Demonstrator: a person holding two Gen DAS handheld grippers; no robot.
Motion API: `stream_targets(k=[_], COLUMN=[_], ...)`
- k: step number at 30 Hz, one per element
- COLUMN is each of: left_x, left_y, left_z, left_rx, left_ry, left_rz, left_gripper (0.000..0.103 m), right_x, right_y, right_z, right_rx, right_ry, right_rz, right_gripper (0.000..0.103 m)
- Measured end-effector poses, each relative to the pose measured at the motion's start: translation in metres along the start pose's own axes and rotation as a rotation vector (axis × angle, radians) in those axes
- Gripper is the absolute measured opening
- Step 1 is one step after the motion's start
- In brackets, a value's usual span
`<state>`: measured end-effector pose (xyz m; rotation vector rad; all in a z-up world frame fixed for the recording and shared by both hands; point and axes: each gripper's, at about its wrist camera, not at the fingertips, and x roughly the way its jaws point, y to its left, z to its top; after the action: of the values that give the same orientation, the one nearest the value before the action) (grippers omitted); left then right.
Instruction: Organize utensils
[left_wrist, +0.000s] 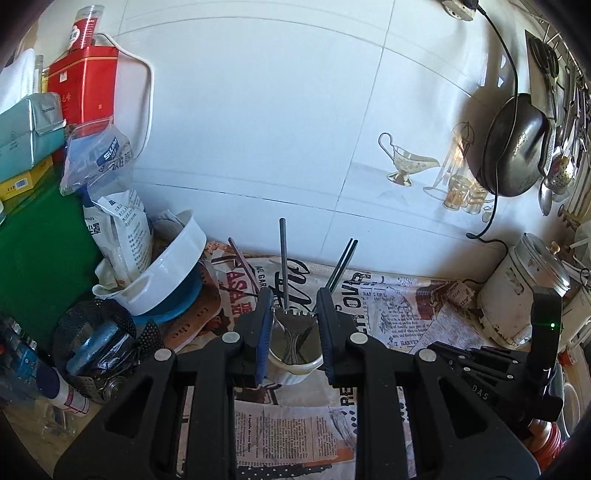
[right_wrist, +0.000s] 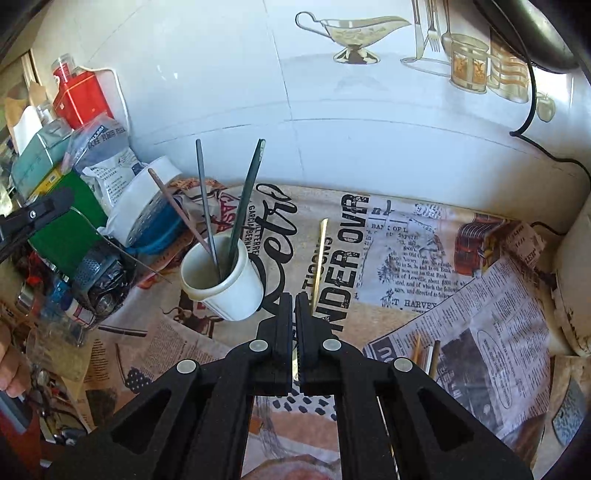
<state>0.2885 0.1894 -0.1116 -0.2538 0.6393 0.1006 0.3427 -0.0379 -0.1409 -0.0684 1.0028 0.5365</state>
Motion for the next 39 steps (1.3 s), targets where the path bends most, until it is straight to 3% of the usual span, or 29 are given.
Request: stream_targets(k=[5, 8, 10, 15, 22, 29, 39], left_x=[0.005, 0.01, 0.014, 0.025, 0.034, 0.037, 0.036], left_y=[0.011, 0.015, 0.016, 0.018, 0.018, 0.021, 0.014], left_z=[-0.002, -0.004, -0.006, -0.01, -0.015, -0.017, -0.013], left_rx=[-0.013, -0.018, -0.019, -0.022, 0.001, 0.0, 0.022], left_ry=[0.016, 0.031, 0.043, 0.069, 0.093, 0.098, 0.092], left_rz=[0.017, 0.024, 0.029, 0.039, 0.06, 0.052, 0.012], left_gripper=[0.022, 0.022, 0.022, 0.022, 0.022, 0.022, 0.022], right_x=[0.027, 0.052, 0.068, 0.108, 0.142, 0.146, 0.088], right_y=[-0.012, -0.025, -0.03, -0.026, -0.02, -0.017, -0.016], right_z=[-0.014, -0.025, -0.033, -0.047, -0.046, -0.044, -0.052], right_rx=[-0.001, 0.028, 0.049, 0.054, 0.086, 0.085, 0.085], right_ry=[0.117, 0.21, 0.254, 0.303, 0.277, 0.223, 0.146], right_rz=[-0.025, -0.058, -0.058, -0.081, -0.118, -0.144, -0.115], right_gripper=[0.002, 0.017, 0.032, 0.033, 0.034, 0.029, 0.028])
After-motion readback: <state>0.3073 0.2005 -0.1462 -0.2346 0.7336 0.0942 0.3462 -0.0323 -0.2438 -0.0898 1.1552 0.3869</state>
